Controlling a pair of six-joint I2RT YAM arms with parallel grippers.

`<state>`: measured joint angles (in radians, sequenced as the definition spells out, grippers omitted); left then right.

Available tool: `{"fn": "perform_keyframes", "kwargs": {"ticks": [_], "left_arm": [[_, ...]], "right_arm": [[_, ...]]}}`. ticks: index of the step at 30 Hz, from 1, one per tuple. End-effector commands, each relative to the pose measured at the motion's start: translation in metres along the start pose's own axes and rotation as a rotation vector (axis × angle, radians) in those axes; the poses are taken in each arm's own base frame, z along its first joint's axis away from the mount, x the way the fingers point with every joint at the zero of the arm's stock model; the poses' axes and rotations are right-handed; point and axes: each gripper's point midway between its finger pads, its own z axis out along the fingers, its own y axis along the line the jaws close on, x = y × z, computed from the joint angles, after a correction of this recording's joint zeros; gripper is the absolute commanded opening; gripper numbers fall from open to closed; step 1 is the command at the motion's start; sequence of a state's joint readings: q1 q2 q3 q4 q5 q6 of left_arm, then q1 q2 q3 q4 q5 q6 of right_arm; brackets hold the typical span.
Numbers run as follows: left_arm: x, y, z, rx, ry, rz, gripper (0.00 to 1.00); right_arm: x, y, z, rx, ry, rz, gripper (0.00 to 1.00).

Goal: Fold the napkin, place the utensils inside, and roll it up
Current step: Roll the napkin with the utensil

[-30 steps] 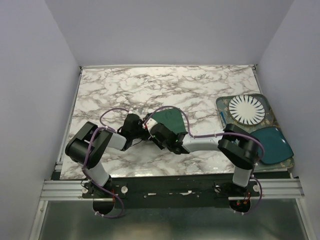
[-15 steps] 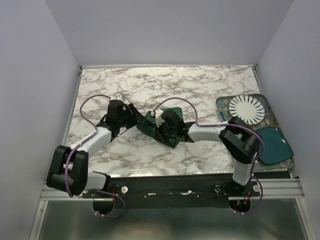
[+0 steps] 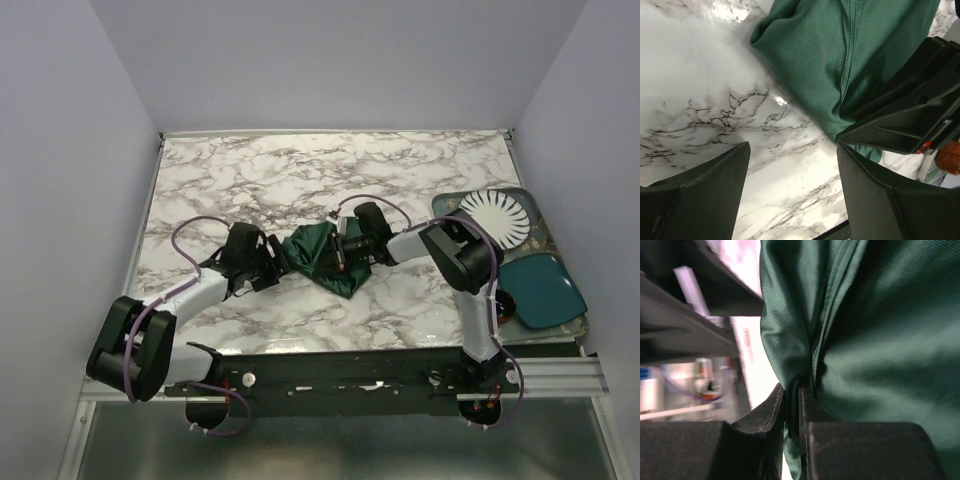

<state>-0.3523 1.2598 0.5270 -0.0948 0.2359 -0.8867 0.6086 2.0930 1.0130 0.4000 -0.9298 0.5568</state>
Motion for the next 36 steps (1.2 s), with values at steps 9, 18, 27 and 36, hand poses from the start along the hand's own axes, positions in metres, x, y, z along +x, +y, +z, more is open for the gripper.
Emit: {"fn": "perform_keyframes", "kwargs": {"ticks": [9, 18, 27, 36], "left_arm": [[-0.01, -0.019, 0.031, -0.034, -0.089, -0.122, 0.75], [-0.007, -0.012, 0.052, -0.118, -0.08, -0.076, 0.63], [-0.002, 0.007, 0.059, -0.18, -0.101, 0.049, 0.37], [0.011, 0.011, 0.061, -0.203, -0.094, 0.065, 0.2]], "right_arm": [[0.018, 0.015, -0.006, -0.28, 0.044, 0.399, 0.0], [0.029, 0.003, -0.003, -0.216, 0.062, 0.423, 0.0], [0.031, -0.009, -0.004, -0.098, 0.086, 0.353, 0.02], [0.007, -0.012, -0.03, 0.249, 0.091, 0.074, 0.32]]}}
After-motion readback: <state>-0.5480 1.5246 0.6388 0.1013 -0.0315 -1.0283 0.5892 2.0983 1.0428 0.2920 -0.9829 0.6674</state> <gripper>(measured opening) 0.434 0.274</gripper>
